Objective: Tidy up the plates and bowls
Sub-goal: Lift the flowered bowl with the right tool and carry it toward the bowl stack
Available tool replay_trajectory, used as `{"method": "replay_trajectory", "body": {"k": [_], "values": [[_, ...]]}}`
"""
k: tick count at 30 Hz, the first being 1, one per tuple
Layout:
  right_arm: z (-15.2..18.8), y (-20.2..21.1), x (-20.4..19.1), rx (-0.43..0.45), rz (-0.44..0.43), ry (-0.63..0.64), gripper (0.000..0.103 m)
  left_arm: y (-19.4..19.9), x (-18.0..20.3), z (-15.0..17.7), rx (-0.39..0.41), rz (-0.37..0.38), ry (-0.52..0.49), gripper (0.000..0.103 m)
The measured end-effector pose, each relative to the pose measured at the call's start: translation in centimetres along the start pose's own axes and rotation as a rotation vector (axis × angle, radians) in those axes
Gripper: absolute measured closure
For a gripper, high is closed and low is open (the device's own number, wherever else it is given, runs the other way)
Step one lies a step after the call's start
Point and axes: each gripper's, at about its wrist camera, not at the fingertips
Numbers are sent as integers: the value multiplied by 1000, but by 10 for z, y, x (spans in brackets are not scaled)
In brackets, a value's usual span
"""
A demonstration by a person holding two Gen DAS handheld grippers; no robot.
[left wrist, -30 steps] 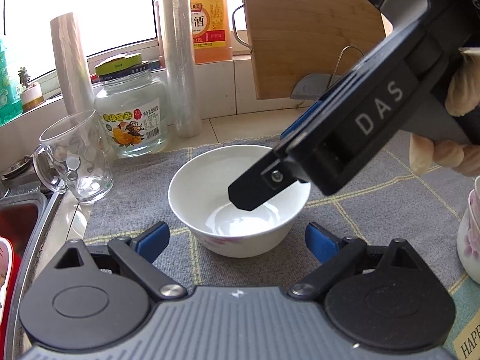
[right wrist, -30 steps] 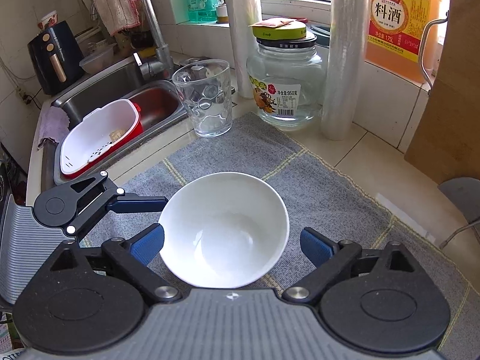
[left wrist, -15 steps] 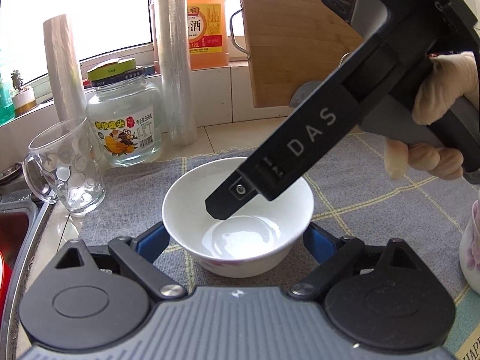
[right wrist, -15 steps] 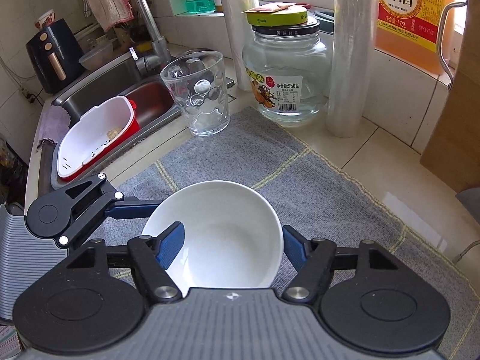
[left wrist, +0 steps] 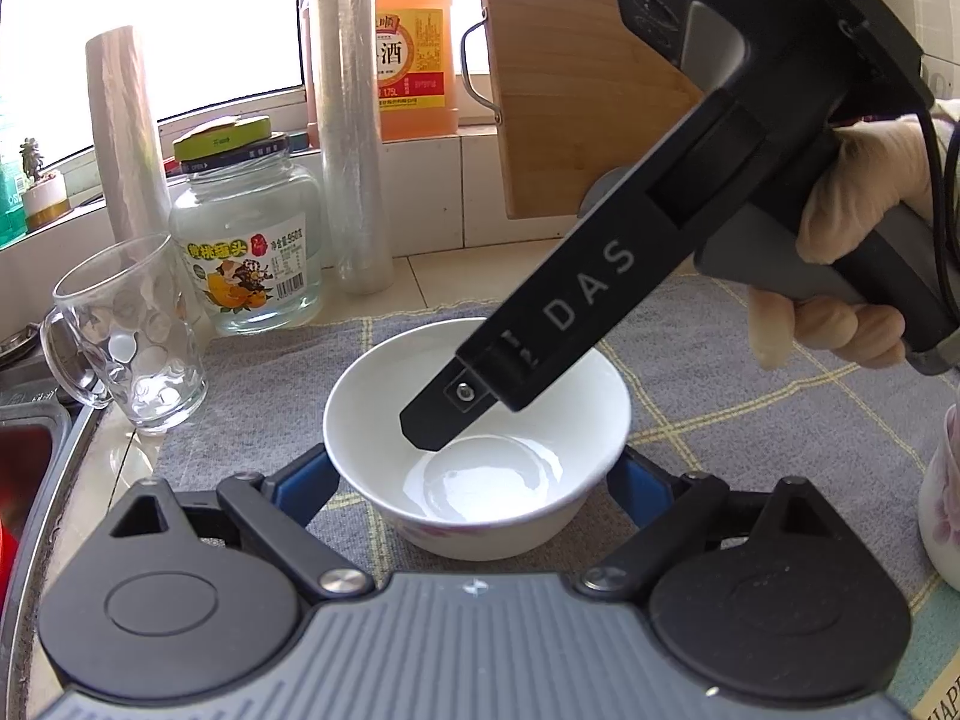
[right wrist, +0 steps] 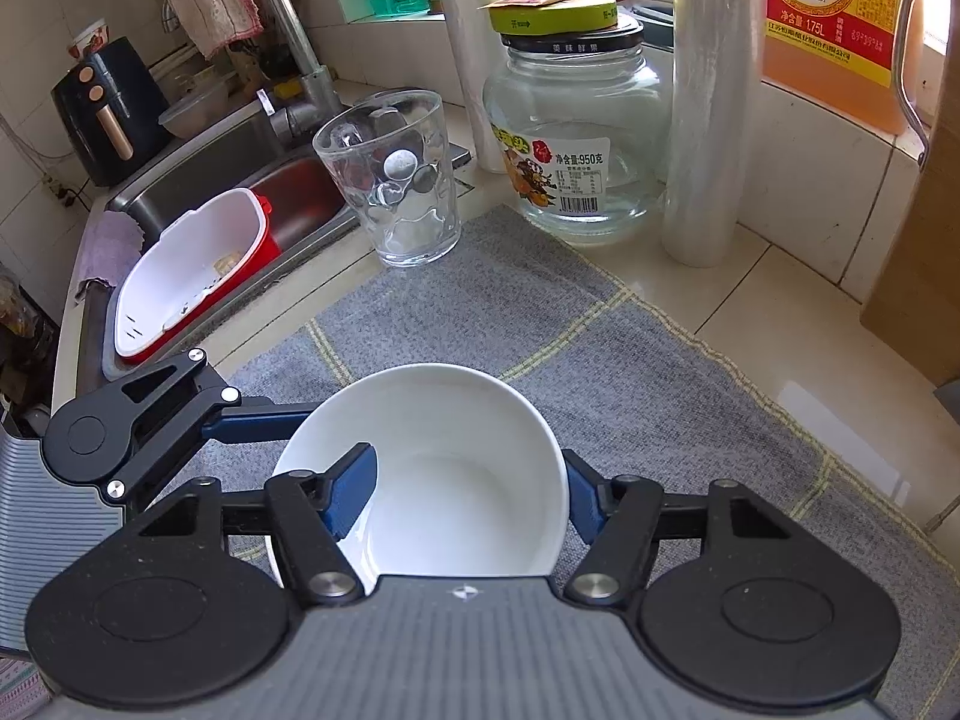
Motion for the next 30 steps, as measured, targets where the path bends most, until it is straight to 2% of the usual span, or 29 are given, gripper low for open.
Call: {"method": "replay_trajectory", "body": {"k": [14,30], "values": [[11,19,-9,8,-9,13,32,14,12,-2,-12,20,-13,8],[64,79,-29,42,-28,-30,32,69,49,-7,-27,115,-51,8]]}}
Point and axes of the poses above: each gripper's, at about its wrist camera, not at the fingertips, and y roughly against the way its jaws point, x to its right, z to its underside, and after that the axes turned 9 degrees about -y, right-handed
